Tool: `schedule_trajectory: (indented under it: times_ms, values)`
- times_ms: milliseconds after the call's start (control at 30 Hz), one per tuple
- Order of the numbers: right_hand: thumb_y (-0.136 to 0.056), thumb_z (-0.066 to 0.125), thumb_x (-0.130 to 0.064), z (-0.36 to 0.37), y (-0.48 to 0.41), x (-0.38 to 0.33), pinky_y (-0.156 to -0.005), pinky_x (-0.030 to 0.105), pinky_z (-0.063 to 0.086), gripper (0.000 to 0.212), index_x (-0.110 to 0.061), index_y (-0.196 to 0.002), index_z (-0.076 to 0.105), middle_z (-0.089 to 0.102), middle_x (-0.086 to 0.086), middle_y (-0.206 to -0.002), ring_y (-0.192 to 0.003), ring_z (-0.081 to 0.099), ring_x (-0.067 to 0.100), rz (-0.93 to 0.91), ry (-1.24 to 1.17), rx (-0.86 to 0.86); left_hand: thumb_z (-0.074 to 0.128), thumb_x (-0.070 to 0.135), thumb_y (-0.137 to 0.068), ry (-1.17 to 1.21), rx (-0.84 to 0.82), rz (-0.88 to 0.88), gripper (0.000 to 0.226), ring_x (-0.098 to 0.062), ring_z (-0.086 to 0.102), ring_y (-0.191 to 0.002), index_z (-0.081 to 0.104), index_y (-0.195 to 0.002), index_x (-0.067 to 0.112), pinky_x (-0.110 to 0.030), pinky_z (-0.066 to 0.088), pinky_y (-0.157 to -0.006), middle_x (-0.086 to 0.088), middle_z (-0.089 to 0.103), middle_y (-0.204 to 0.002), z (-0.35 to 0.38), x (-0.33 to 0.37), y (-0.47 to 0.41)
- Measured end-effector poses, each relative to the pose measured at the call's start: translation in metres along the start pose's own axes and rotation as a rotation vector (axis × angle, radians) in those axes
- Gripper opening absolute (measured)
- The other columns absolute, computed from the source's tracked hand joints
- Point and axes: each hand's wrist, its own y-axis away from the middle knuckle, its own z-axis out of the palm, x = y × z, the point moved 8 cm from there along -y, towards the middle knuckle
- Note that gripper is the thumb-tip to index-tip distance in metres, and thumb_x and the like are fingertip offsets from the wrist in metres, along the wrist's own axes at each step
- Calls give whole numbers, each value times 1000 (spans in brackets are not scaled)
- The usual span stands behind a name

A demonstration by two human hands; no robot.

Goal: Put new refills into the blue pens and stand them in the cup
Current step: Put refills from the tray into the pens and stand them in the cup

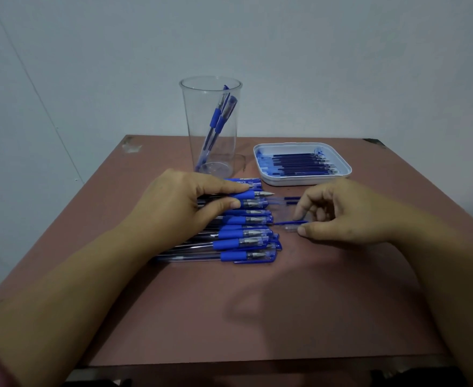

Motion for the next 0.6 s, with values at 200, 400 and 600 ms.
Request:
schedule_trajectory:
  times_ms: [200,400,600]
  values:
    - [-80,76,-26,-4,-1,-18,-63,31,49,10,-25,-87,69,67,-4,-77,-64,55,12,-172,-2,171,64,42,-85,-19,36,60,31,-2,65,-85,69,-115,35,-32,55,-76,16,68,-94,-1,3,-2]
    - [-84,57,-51,1,-6,-43,-63,30,48,30,-27,-92,72,65,-7,-80,-70,59,14,-379,52,403,59,51,-85,-6,8,72,33,-5,66,-80,70,-114,38,-38,55,-70,14,70,-89,0,4,-2]
    - [-85,67,-38,0,-11,-44,-67,35,51,17,-22,-90,73,68,-8,-81,-73,63,13,-424,34,441,63,43,-86,0,22,48,27,-6,66,-80,71,-111,37,-39,54,-69,15,70,-87,0,3,-3]
